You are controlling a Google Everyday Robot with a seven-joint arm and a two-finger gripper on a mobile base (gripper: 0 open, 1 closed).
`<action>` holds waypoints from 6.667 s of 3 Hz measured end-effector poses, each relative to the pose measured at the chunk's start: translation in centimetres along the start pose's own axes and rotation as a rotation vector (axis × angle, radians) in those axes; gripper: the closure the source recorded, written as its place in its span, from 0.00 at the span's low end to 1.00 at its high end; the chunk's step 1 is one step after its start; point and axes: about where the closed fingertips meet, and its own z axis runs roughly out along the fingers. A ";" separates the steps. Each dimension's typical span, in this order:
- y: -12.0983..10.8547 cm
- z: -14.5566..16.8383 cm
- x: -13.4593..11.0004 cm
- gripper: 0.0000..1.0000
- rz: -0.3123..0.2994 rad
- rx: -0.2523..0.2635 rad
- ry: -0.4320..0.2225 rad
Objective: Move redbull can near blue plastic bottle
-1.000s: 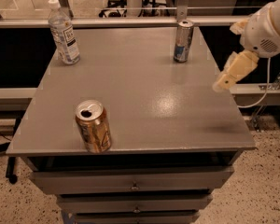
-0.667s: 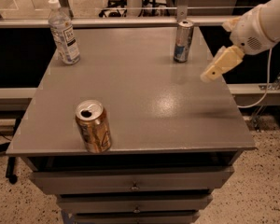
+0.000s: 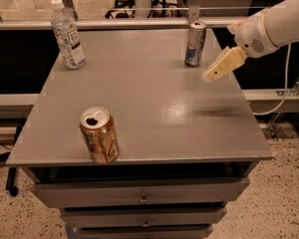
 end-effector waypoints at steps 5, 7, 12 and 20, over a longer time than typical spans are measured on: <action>-10.2 10.3 -5.2 0.00 0.116 0.139 -0.407; -10.9 11.5 -4.9 0.42 0.213 0.111 -0.424; -7.7 7.7 -15.0 1.00 0.177 -0.002 -0.677; 7.9 22.1 -28.6 1.00 0.099 -0.274 -0.754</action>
Offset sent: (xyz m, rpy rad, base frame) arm 0.1030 0.0253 0.0058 0.3170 -0.2493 -0.0757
